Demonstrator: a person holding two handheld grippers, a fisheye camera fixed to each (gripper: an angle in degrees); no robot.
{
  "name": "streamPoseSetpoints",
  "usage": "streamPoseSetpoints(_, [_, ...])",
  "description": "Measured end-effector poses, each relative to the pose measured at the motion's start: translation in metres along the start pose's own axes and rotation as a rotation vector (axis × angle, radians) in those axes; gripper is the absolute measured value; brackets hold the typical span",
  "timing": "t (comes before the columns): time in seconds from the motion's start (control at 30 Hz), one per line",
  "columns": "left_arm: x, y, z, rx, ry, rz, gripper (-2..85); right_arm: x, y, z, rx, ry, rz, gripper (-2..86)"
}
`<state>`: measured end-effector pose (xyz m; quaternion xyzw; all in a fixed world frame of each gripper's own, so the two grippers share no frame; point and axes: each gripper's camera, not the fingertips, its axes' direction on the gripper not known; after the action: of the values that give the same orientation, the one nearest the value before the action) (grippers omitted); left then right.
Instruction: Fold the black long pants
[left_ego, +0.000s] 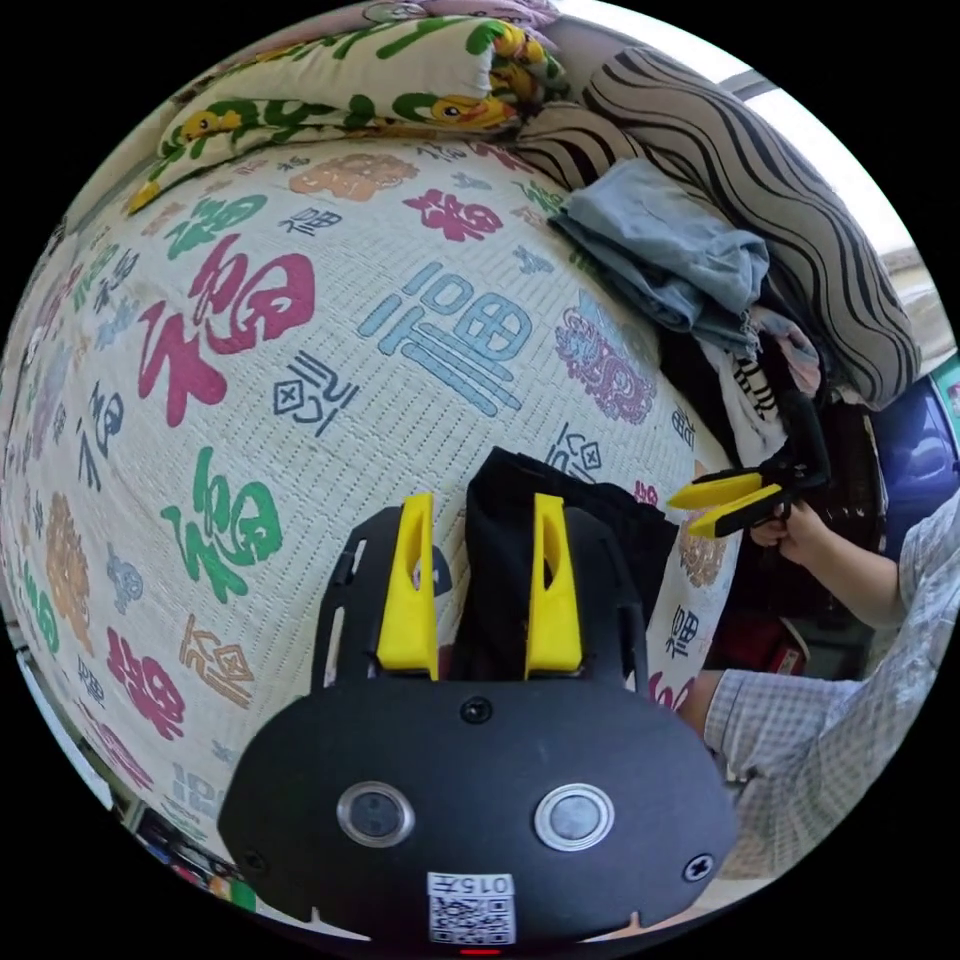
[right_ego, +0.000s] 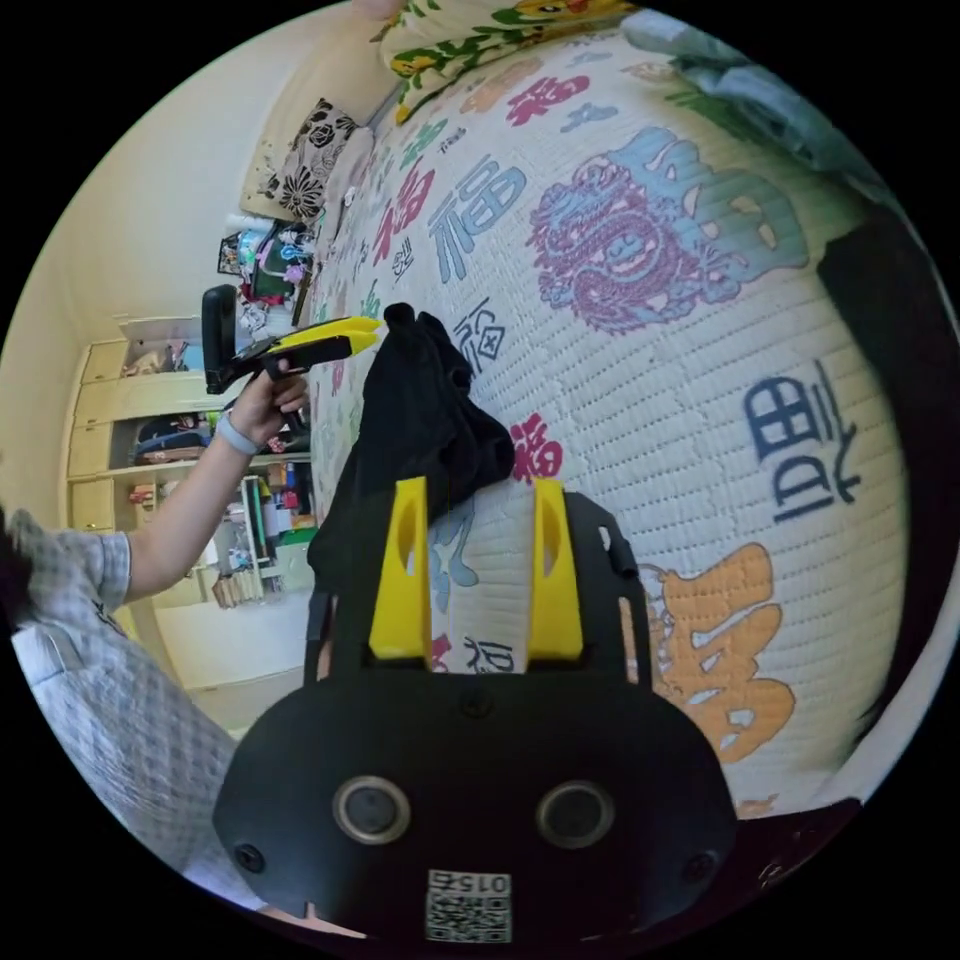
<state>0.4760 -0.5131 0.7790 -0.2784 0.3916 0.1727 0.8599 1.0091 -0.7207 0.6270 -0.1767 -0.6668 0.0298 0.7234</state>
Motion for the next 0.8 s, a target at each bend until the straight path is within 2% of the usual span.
streamPoseSetpoints(0.1, [-0.003, -0.016, 0.018, -0.071, 0.079, 0.034, 13.6, -0.002, -0.016, 0.026, -0.043, -0.074, -0.007, 12.1])
streamPoseSetpoints(0.13, [-0.003, -0.023, 0.029, -0.120, 0.106, 0.044, 12.3, -0.006, -0.023, 0.037, -0.057, -0.043, -0.013, 8.1])
streamPoseSetpoints(0.23, [0.007, -0.037, 0.036, -0.220, -0.040, 0.144, 6.2, -0.016, -0.034, 0.060, -0.099, 0.016, -0.032, 2.9])
streamPoseSetpoints(0.27, [0.008, -0.040, 0.035, -0.229, -0.029, 0.168, 4.9, -0.015, -0.035, 0.060, -0.103, 0.026, -0.036, 2.3])
streamPoseSetpoints(0.33, [0.011, -0.051, 0.029, -0.227, 0.138, 0.214, 1.7, -0.006, -0.031, 0.050, -0.073, 0.018, -0.018, 1.7])
streamPoseSetpoints(0.47, [0.026, -0.080, 0.023, -0.228, 0.216, 0.295, 0.8, 0.028, -0.011, 0.020, -0.047, -0.062, 0.053, 0.9])
streamPoseSetpoints(0.53, [0.048, -0.100, 0.021, -0.209, 0.235, 0.413, 0.6, 0.035, -0.005, 0.000, -0.018, 0.007, 0.050, 0.8])
streamPoseSetpoints(0.7, [0.077, -0.136, 0.014, -0.122, 0.300, 0.489, 0.6, 0.062, 0.005, -0.055, 0.094, 0.101, 0.105, 0.7])
streamPoseSetpoints(0.8, [0.090, -0.149, -0.003, -0.025, 0.352, 0.521, 0.6, 0.068, 0.007, -0.087, 0.146, 0.228, 0.106, 0.7])
